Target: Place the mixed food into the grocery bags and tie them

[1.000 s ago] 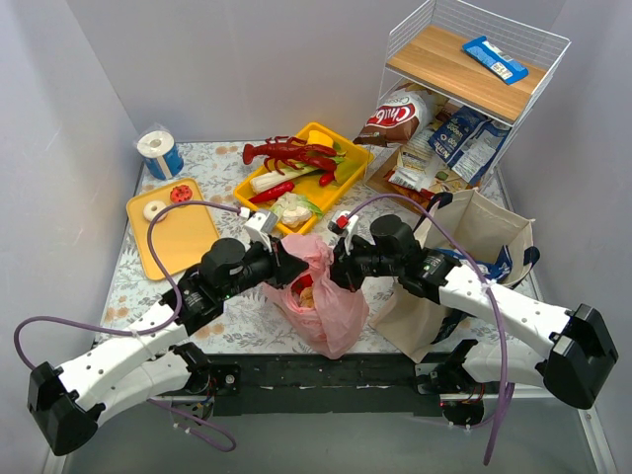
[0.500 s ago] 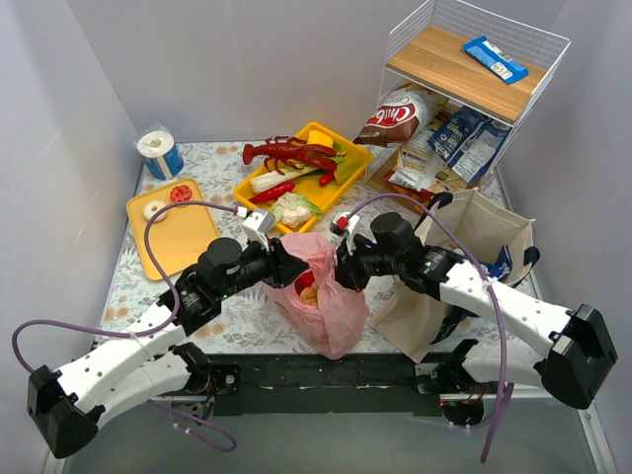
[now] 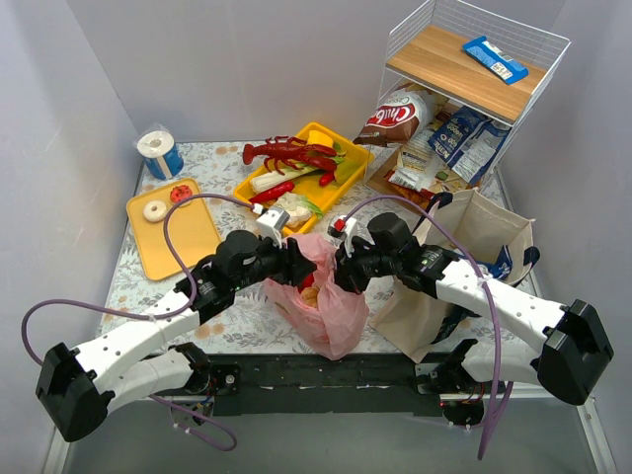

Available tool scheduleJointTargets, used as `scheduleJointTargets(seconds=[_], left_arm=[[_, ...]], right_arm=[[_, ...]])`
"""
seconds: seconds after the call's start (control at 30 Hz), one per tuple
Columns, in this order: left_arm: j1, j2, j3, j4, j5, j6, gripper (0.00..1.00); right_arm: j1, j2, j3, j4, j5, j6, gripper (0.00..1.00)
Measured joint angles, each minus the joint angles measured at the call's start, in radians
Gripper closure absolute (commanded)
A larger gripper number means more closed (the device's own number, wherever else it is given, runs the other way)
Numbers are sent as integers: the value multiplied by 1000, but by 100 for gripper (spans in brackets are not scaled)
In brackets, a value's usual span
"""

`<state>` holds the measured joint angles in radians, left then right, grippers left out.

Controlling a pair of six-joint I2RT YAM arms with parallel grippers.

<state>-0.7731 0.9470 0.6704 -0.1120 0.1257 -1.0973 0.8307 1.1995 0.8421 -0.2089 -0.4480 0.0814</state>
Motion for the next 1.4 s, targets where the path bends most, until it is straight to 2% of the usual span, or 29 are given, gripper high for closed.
scheduleJointTargets(seconds=[0.33,0.43,0.5,0.67,1.1,1.4], left_arm=[[2,24,0,64,50,8,68],[4,49,0,89,78,0,82],[5,62,0,98,95,-5,100],[5,63,0,96,94,-5,100],[3,-11,19,67,-11,-68,100],[3,-21,19,51,-22,-94,100]], right_arm=[[0,0,0,0,-4,0,99],[0,0,0,0,-5,-1,99],[0,1,0,-1,-5,-2,99],[0,7,10,-30,36,-1,99],[45,-29,105,-88,336,-9,99],[53,-29,112,-103,388,-16,99]])
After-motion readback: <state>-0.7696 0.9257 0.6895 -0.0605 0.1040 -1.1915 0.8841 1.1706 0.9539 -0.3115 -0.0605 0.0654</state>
